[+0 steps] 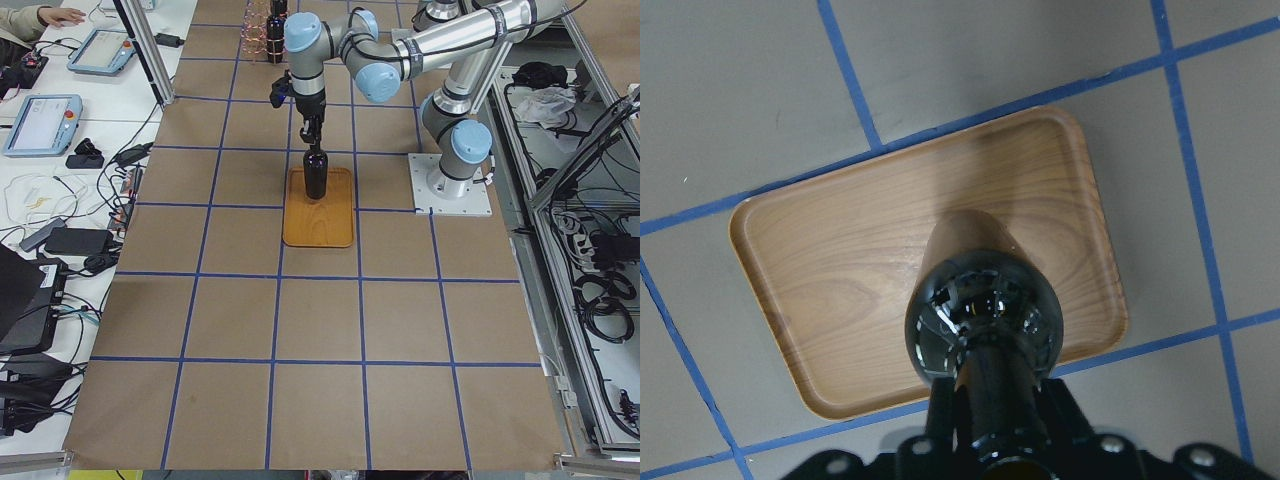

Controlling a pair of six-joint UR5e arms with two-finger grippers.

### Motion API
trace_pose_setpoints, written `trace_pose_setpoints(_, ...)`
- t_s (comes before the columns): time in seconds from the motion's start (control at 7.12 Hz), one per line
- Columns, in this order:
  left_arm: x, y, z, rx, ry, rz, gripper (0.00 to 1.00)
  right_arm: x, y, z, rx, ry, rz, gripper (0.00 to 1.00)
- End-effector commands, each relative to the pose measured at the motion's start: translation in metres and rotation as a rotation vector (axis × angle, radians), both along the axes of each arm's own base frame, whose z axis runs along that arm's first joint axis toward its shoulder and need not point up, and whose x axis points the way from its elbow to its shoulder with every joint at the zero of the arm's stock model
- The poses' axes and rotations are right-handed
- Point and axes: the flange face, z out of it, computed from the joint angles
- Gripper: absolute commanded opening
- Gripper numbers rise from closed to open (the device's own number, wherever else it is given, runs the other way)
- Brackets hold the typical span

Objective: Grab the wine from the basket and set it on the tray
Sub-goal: 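Lay the bottle down on the wooden tray and open the left gripper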

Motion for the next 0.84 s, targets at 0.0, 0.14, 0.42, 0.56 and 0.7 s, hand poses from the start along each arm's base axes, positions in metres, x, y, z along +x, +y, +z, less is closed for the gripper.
trace_pose_setpoints(0.0,0.023,0.005,-0.009,0.010,0.016,0.028,0.00,0.001,0.000,0.000,-0.006,-0.001,0.001,1.00)
trace_pose_setpoints(0.14,0.025,0.002,-0.014,0.020,0.020,0.028,0.00,0.001,-0.001,-0.001,-0.005,-0.002,-0.003,1.00)
trace_pose_setpoints(0.42,0.026,0.000,-0.019,0.034,0.020,0.023,0.00,0.001,-0.002,-0.002,-0.003,-0.002,-0.005,1.00)
trace_pose_setpoints(0.56,0.027,0.000,-0.020,0.035,0.020,0.026,0.00,0.001,-0.002,-0.002,-0.003,-0.002,-0.005,1.00)
trace_pose_setpoints(0.7,0.028,-0.001,-0.020,0.037,0.021,0.028,0.21,0.001,-0.001,-0.001,-0.005,-0.002,-0.005,1.00)
